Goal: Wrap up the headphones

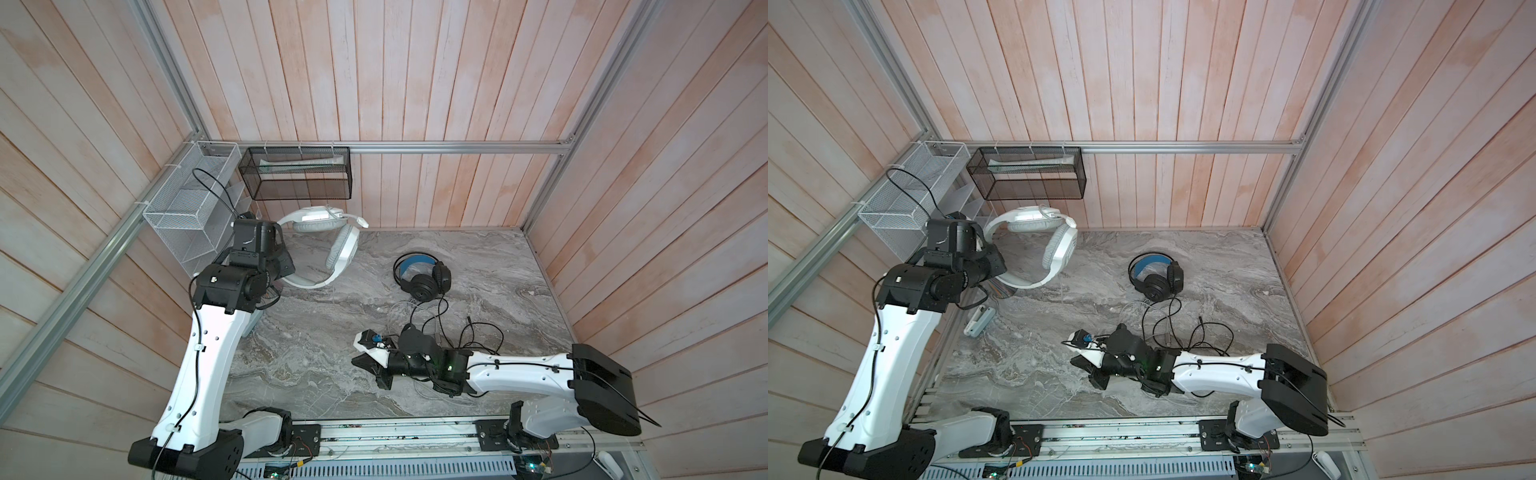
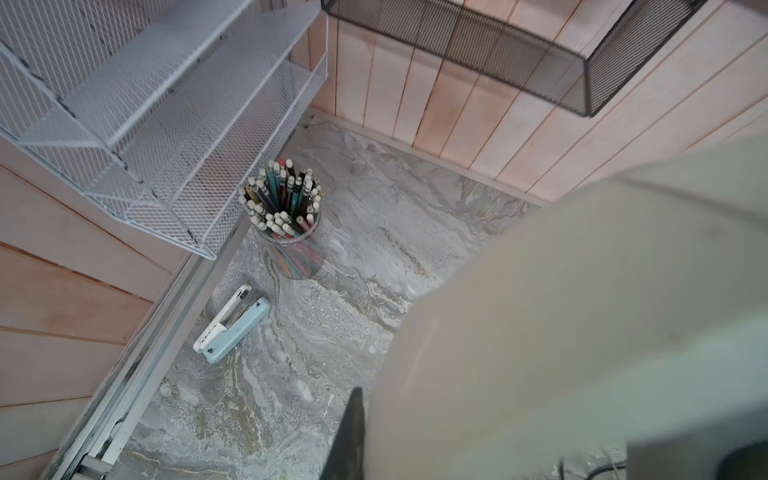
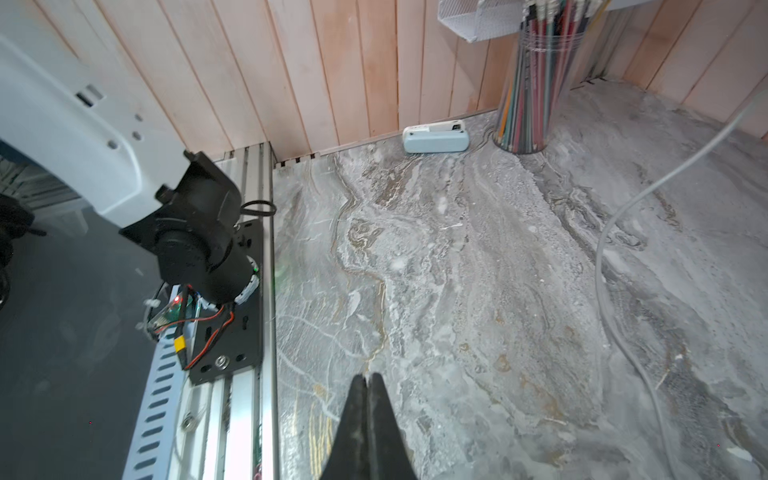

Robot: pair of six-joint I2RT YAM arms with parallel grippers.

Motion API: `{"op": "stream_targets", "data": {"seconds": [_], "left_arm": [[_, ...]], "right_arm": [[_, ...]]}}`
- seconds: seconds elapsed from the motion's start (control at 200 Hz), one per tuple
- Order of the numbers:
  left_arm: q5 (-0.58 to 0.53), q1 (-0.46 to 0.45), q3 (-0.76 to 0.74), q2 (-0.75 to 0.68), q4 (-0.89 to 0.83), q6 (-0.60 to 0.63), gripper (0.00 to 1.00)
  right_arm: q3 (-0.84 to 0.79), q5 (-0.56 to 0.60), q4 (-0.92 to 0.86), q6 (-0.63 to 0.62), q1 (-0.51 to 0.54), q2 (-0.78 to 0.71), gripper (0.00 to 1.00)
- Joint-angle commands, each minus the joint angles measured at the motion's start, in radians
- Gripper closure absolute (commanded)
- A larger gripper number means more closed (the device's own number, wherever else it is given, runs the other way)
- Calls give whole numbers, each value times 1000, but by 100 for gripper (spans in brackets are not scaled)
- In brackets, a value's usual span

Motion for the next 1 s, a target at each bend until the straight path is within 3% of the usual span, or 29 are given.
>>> {"op": "stream_targets", "data": {"seconds": [0.0,0.26,0.47,0.635,0.65,0.685,0.845,0.995], "left_arm": [[-2,6,-98,0,166,4,100],[-49,-8,-322,-24,264,42,100],[-74,-28,-301,-86,254,18,100],[11,-27,-182,-142,177,-7,100],[21,-28,-168,-145,168,-10,100],[43,-27,-137,-149,147,-17,100],[111,-37,22,-166,58,-51,100],[169,-65,138,-160,-4,-88,100]], "right_arm": [[114,106,-292,-85,35,-73,100],[318,181,-537,-180,43,-201,100],[282,224,-539,-200,43,-208,99],[77,197,-252,-150,30,-204,65],[55,196,-210,-144,25,-198,57],[28,182,-144,-127,8,-186,49],[-60,85,134,-37,-109,-107,28],[9,64,284,-22,-171,64,13]]}}
